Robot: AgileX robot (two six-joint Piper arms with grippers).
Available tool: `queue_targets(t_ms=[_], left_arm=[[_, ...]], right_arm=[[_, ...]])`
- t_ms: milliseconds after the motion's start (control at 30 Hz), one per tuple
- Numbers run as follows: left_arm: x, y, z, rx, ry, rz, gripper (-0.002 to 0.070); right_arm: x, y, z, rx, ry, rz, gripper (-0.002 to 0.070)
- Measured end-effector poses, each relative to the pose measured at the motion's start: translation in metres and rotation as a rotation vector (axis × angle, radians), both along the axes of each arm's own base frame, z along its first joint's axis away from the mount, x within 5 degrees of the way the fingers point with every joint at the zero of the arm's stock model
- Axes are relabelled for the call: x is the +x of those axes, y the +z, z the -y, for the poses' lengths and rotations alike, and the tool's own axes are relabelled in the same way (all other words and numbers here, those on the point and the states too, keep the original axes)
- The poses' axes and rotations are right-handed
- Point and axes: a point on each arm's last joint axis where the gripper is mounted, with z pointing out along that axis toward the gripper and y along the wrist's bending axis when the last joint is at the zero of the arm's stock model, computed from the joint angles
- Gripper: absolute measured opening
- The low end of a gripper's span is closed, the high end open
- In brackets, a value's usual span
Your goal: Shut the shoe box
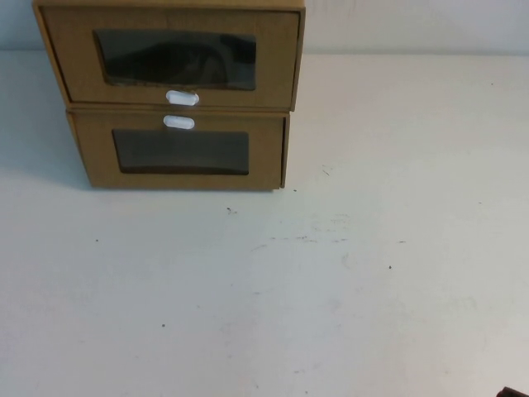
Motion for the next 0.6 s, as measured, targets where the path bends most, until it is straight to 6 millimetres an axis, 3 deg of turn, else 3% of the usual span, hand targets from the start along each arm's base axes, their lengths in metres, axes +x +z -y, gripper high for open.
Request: queue_targets(t_ms=[233, 367, 600], left_arm=[[0.0, 0.0, 0.0, 0.004, 0.0, 0.001, -0.0002], [0.0, 0.0, 0.0, 0.004, 0.0, 0.001, -0.0002], [0.0, 0.0, 0.0, 0.006, 0.001, 0.002, -0.0002]], right_arm=[[0.0, -0.005, 0.001, -0.037, -0.001, -0.034, -0.0011], [0.001, -0.006, 0.004, -0.136, -0.026, 0.038, -0.0011], [0.011, -0.006, 0.026, -0.169, -0.429, 0.033, -0.0011]])
